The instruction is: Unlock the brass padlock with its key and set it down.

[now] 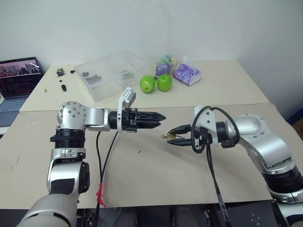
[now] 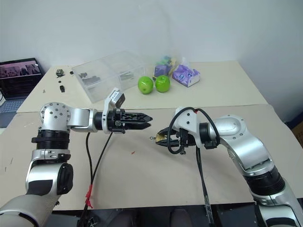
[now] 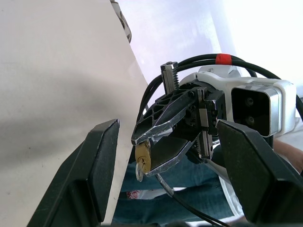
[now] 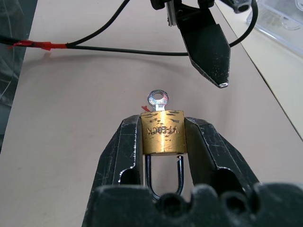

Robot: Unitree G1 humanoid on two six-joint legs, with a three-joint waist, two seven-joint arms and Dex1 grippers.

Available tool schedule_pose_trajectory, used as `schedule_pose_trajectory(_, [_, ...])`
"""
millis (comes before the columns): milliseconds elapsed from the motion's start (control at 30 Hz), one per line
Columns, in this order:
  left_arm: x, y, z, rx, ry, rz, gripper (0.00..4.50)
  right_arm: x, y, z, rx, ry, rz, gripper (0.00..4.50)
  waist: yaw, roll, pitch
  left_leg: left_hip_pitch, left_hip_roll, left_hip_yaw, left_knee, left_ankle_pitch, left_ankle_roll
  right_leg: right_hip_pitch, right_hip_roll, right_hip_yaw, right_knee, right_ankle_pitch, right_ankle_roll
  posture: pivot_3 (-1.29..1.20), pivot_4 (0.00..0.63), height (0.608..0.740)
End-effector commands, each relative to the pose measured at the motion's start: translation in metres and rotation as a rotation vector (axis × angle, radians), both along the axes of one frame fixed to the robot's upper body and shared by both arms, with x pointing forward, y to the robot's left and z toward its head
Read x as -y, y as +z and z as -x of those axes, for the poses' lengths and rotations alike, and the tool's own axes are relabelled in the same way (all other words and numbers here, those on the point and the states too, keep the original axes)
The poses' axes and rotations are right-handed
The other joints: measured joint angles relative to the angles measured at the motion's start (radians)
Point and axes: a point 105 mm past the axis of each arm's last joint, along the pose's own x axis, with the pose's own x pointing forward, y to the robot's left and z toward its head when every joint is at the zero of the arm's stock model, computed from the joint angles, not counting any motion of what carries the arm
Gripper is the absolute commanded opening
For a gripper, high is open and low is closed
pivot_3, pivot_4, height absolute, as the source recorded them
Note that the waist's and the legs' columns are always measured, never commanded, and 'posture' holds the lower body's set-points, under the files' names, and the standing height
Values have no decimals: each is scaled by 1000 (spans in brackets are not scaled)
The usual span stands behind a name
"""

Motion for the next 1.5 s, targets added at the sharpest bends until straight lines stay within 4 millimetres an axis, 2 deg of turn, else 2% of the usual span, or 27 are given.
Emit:
schedule_pose_trajectory(33, [7, -3, 7, -1, -27, -14, 3468, 1, 7, 2, 34, 3, -1, 917, 0, 0, 0, 0, 0, 0, 0, 0, 0, 0, 0, 0, 0, 0, 0, 0, 150, 740])
schedule_pose_trajectory(300, [18, -16, 15, -43, -43, -29, 3468, 2, 9, 0, 42, -10, -1, 917, -2, 0, 0, 0, 0, 0, 0, 0, 0, 0, 0, 1, 0, 0, 0, 0, 150, 740])
schedule_pose_trajectory(567, [22, -15, 11, -47, -31, -50, 3468, 1, 9, -1, 44, -10, -3, 917, 0, 0, 0, 0, -1, 0, 0, 0, 0, 0, 0, 1, 0, 0, 0, 0, 150, 740])
schedule_pose_trajectory(933, [35, -18, 16, -57, -70, -58, 3468, 1, 9, -1, 46, -12, -3, 917, 0, 0, 0, 0, -1, 2, 0, 0, -1, 0, 0, 2, 0, 0, 0, 0, 150, 740])
schedule_pose_trajectory(1133, [34, -18, 13, -59, -59, -59, 3468, 2, 8, -2, 48, -16, -2, 917, 0, 0, 0, 0, -1, 2, 0, 0, -1, 0, 0, 2, 0, 0, 0, 0, 150, 740])
schedule_pose_trajectory(1233, [32, -17, 12, -58, -52, -56, 2871, 2, 8, -2, 48, -18, -2, 917, 0, 0, 0, 0, -1, 2, 0, 0, -1, 0, 0, 2, 0, 0, 0, 0, 150, 740])
schedule_pose_trajectory(1433, [32, -15, 13, -57, -58, -40, 713, 2, 8, -3, 49, -21, -4, 917, 0, 0, 0, 0, -1, 2, 0, 0, -1, 0, 0, 2, 0, 0, 0, 0, 150, 740])
schedule_pose_trajectory(1467, [32, -15, 14, -59, -61, -40, 486, 2, 8, -3, 49, -22, -4, 917, 0, 0, 0, 0, -1, 2, 0, 0, -1, 0, 0, 2, 0, 0, 0, 0, 150, 740])
schedule_pose_trajectory(1500, [32, -16, 15, -63, -65, -41, 39, 2, 7, -3, 49, -22, -3, 917, 0, 0, 0, 0, -1, 2, 0, 0, -1, 0, 0, 2, 0, 0, 0, 0, 150, 740])
